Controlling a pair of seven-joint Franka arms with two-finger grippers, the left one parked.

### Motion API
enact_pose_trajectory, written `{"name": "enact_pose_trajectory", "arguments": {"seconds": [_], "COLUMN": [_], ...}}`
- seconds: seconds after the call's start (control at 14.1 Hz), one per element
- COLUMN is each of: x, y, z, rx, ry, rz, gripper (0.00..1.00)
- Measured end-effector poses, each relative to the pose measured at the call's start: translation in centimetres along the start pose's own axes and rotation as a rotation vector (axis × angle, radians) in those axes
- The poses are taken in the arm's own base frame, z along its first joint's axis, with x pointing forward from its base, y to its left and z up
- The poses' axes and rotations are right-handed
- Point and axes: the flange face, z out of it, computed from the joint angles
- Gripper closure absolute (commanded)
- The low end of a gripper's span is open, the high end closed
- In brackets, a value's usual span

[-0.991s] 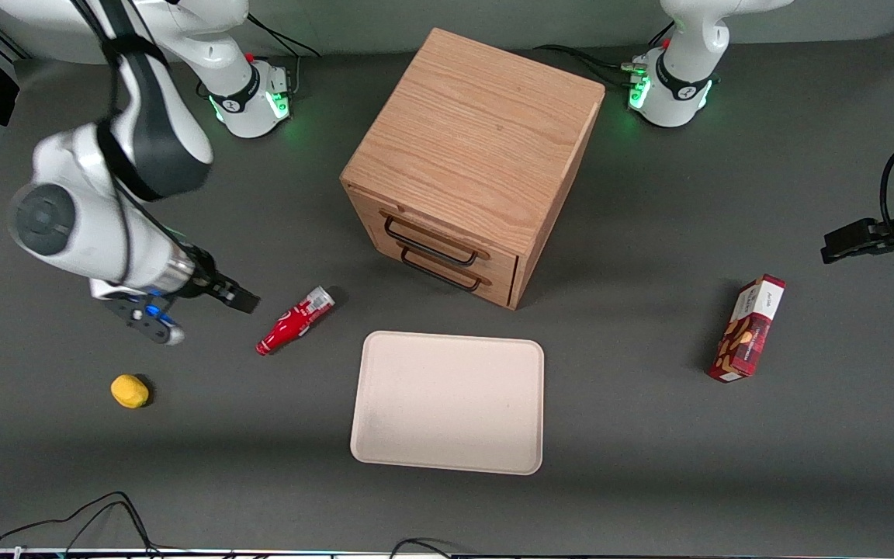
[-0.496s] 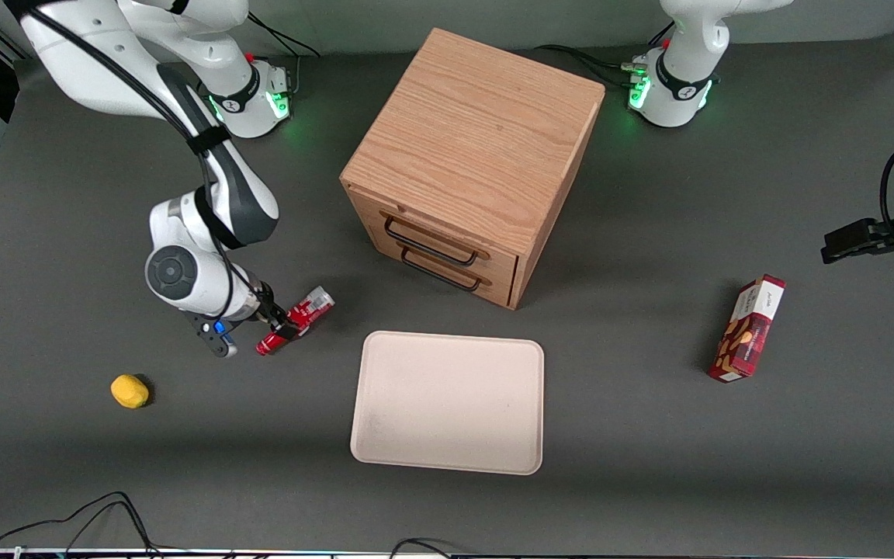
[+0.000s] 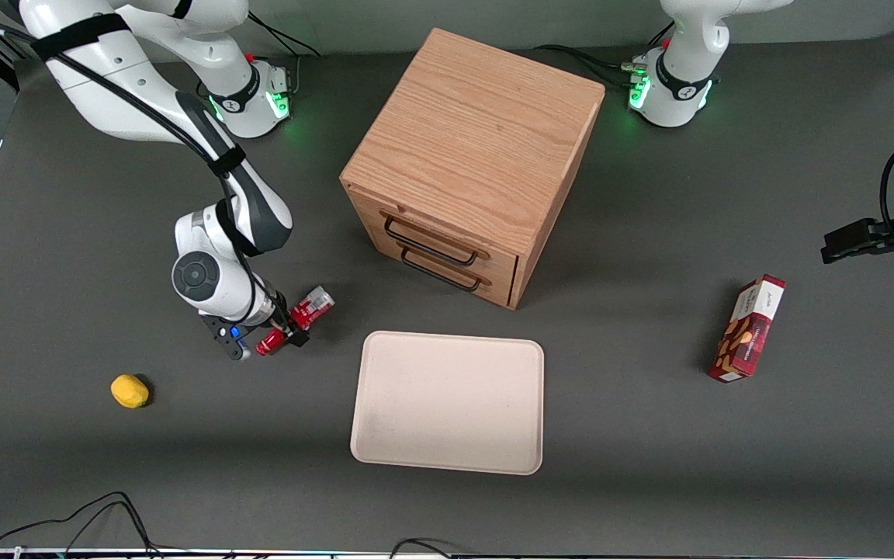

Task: Place coke bottle on tray
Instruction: 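Move the right gripper down over the red Coca-Cola bottle, then close the right gripper around the bottle's body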

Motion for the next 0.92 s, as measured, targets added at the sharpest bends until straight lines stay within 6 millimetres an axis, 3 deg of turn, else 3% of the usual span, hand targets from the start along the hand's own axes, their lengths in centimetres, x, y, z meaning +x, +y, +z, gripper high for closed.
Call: {"name": "enact_pose_trajectory", "arguments": {"seconds": [0.07,0.35,0.64,0.92], "x": [0.0,-0.2,-0.2,-0.2], "y": [0.1,0.1,0.1,0.0], "z": [0.6,2.0,2.0,1.9], "rx": [0.002,0.000,0.002,0.004], "ry": [-0.002,-0.007,-0.006,-0.004], "rz": [0.001,0.000,0.000,-0.002], "gripper": [0.00,0.27,1.00,1.00]}}
